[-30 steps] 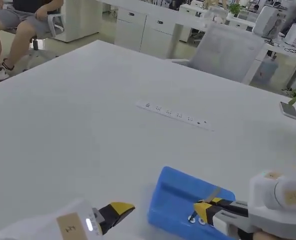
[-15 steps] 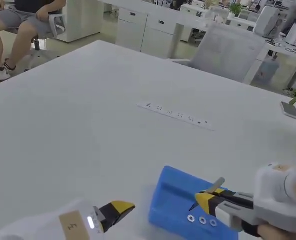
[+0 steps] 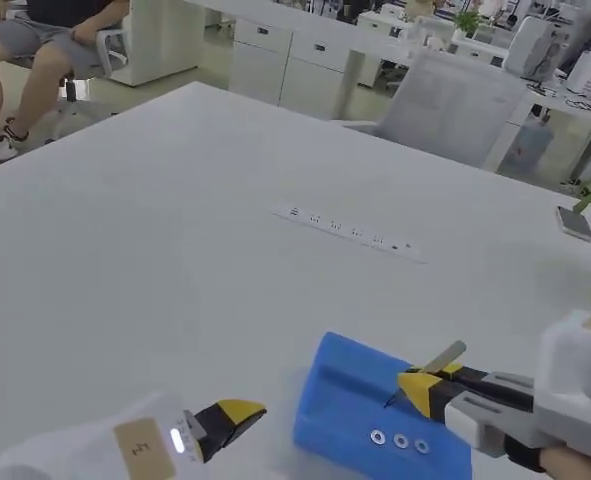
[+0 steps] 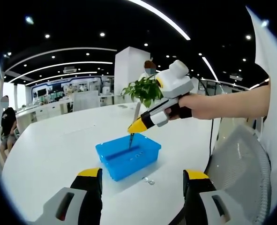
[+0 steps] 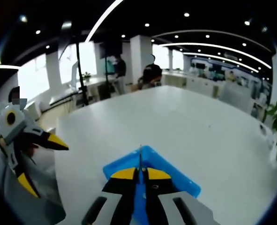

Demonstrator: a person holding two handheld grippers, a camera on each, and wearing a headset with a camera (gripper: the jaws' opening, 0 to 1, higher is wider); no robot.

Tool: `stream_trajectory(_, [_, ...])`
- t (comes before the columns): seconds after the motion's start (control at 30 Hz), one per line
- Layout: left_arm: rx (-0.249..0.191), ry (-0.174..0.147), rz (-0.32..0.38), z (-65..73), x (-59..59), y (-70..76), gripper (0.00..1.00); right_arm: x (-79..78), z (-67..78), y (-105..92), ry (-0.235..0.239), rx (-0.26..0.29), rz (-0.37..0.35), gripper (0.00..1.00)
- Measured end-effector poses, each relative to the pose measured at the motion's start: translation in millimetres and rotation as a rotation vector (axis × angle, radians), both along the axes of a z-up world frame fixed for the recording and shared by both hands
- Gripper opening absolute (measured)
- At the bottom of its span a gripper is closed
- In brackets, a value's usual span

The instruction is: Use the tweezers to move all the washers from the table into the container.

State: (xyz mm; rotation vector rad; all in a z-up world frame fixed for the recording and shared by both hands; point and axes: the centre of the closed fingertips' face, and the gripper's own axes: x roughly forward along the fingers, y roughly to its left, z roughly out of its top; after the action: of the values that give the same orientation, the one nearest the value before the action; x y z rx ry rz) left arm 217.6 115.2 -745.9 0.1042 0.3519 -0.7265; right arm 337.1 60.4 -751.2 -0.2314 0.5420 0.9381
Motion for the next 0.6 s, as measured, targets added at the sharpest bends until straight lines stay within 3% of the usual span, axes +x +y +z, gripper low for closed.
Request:
stream_trajectory(0.2, [0.001,0.001,-0.002,-0.5,-0.1,-0.1,0.7,-14.7,5.0,0.8,0.001,0.009,0.013,0.03])
stream_trajectory(0.6, [0.001,0.005,-0.01,-0.8,-0.9,-1.8,0.7,-32.0,1.2,-3.3,0.027,0.013,0.013,0.03])
